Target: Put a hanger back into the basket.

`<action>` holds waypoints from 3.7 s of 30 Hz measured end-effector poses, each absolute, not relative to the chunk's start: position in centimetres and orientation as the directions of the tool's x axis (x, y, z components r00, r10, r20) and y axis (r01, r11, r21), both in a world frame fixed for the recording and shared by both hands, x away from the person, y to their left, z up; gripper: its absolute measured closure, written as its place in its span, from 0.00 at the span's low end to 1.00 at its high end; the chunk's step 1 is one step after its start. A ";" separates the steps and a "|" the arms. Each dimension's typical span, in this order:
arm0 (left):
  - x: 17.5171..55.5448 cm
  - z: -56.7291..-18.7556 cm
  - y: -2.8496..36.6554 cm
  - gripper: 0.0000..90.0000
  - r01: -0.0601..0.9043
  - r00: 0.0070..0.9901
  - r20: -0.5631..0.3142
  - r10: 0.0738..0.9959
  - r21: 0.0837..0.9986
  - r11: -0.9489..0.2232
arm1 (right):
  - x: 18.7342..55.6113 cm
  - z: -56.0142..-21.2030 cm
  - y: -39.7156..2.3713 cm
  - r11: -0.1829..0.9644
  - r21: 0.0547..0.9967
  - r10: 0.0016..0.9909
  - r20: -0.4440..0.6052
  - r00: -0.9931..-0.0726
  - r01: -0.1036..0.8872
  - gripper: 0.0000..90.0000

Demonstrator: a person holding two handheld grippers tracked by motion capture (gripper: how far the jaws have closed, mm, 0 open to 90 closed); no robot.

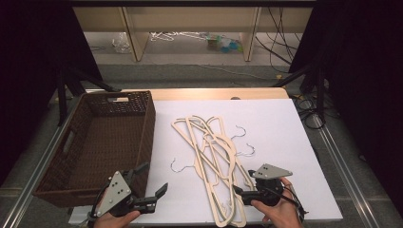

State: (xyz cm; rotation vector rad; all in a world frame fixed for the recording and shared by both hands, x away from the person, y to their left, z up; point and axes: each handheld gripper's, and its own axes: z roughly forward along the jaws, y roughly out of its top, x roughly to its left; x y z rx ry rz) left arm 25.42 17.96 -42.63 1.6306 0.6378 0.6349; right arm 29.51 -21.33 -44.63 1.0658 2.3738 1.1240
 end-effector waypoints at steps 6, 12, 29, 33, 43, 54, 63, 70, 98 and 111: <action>25.4 -42.6 17.9 0.17 0.064 0.699 0.050 0.714 0.989 -0.132 | 30.2 -45.0 -20.2 0.467 0.722 0.726 0.017 -0.687 0.511 0.30; 25.4 -42.6 17.9 0.17 0.060 0.699 0.056 0.713 0.989 -0.137 | 30.8 -45.3 -19.6 0.495 0.697 0.720 0.006 -0.694 0.520 0.31; 25.4 -42.6 17.9 0.17 0.061 0.701 0.054 0.711 0.989 -0.135 | 33.1 -47.2 -17.4 0.593 0.570 0.693 -0.002 -0.721 0.569 0.47; 25.5 -42.7 17.8 0.17 0.052 0.707 0.051 0.705 0.991 -0.123 | 33.2 -46.9 -17.8 0.600 0.534 0.691 0.029 -0.722 0.596 0.52; 25.4 -42.6 17.8 0.18 0.063 0.701 0.055 0.711 0.988 -0.138 | 34.3 -46.5 -20.4 0.515 0.532 0.752 0.097 -0.652 0.673 0.66; 25.4 -42.6 17.8 0.18 0.064 0.703 0.053 0.710 0.988 -0.138 | 35.6 -46.9 -19.9 0.507 0.521 0.752 0.121 -0.648 0.686 0.74; 25.4 -42.6 17.8 0.18 0.057 0.705 0.062 0.706 0.988 -0.144 | 35.9 -46.2 -20.9 0.522 0.517 0.754 0.091 -0.650 0.678 0.87; 25.4 -42.6 17.8 0.18 0.057 0.707 0.054 0.705 0.990 -0.132 | 35.5 -44.8 -22.0 0.619 0.475 0.693 0.045 -0.720 0.625 0.88; 25.4 -42.7 17.6 0.18 0.063 0.707 0.062 0.705 0.987 -0.151 | 35.6 -46.4 -21.0 0.674 0.426 0.666 0.006 -0.746 0.604 0.84; 25.5 -42.8 17.4 0.18 0.067 0.706 0.060 0.706 0.986 -0.151 | 35.1 -44.3 -21.2 0.749 0.420 0.587 -0.062 -0.807 0.513 0.89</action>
